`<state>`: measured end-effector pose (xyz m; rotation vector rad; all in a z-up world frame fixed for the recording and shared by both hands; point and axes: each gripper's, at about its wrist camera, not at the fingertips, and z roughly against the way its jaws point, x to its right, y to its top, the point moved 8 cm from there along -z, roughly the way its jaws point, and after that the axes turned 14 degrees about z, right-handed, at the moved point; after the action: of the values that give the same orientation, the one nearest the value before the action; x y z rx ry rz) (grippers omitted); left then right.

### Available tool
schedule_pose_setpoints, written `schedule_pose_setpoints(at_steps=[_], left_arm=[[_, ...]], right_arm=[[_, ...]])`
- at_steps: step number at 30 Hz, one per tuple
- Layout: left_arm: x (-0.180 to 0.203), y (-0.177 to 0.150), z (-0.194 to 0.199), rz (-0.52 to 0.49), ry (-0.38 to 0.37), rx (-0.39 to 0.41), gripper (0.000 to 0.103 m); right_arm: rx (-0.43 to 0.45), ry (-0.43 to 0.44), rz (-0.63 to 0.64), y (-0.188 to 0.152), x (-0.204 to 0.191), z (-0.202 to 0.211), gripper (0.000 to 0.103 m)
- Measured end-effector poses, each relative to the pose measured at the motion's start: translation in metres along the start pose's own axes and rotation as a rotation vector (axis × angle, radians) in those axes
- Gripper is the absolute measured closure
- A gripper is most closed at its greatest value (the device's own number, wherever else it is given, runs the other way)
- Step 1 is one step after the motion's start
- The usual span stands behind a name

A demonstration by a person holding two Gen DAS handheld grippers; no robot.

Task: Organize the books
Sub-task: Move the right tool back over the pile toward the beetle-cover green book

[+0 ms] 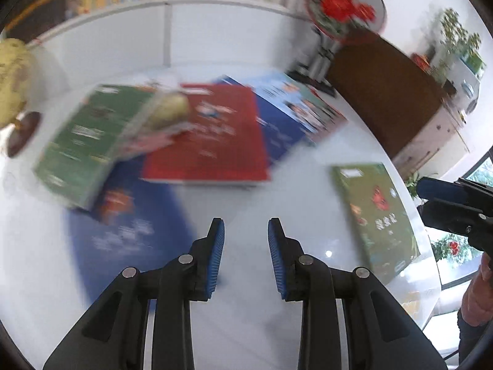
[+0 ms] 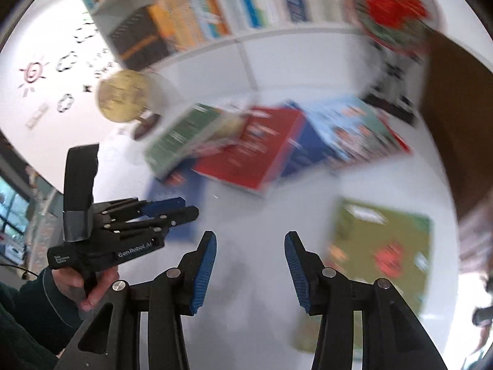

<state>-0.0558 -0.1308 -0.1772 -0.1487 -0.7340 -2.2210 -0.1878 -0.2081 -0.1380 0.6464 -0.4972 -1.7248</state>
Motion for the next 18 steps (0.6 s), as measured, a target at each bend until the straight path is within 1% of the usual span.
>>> schedule_pose_setpoints(at_steps=[1,2,3,4,5,6,9,11,14,15,18], left_arm=[[-0.012,0.007,0.008,-0.005,0.001,0.001,0.070],[-0.025,0.015,0.015,-0.009,0.006,0.005,0.062],[-0.039,0.023,0.023,-0.007,0.020,0.018,0.053],[-0.056,0.032,0.031,0.004,0.040,0.037,0.048],[-0.072,0.041,0.038,0.019,0.042,0.050,0.037],[-0.082,0.047,0.042,0.029,0.035,0.055,0.033],[-0.120,0.072,0.053,0.020,0.058,0.077,0.033],[-0.148,0.092,0.054,-0.001,0.090,0.082,0.033],[-0.180,0.116,0.050,-0.031,0.109,0.095,0.033],[-0.185,0.120,0.050,-0.040,0.111,0.100,0.033],[-0.206,0.136,0.032,-0.072,0.122,0.091,0.033]], right_arm=[[0.017,0.013,0.006,0.016,-0.014,-0.007,0.058],[0.025,0.022,0.006,0.030,-0.025,-0.014,0.056],[0.031,0.030,0.008,0.045,-0.038,-0.024,0.055],[0.036,0.027,0.011,0.058,-0.048,-0.033,0.055],[0.042,0.024,0.010,0.071,-0.059,-0.042,0.054],[0.042,0.031,0.008,0.084,-0.070,-0.055,0.054],[0.039,0.049,-0.023,0.113,-0.095,-0.087,0.054],[0.029,0.037,-0.054,0.128,-0.105,-0.113,0.054],[0.024,0.015,-0.088,0.139,-0.109,-0.140,0.054],[0.016,0.002,-0.100,0.142,-0.109,-0.150,0.053],[-0.006,-0.046,-0.118,0.146,-0.108,-0.173,0.054]])
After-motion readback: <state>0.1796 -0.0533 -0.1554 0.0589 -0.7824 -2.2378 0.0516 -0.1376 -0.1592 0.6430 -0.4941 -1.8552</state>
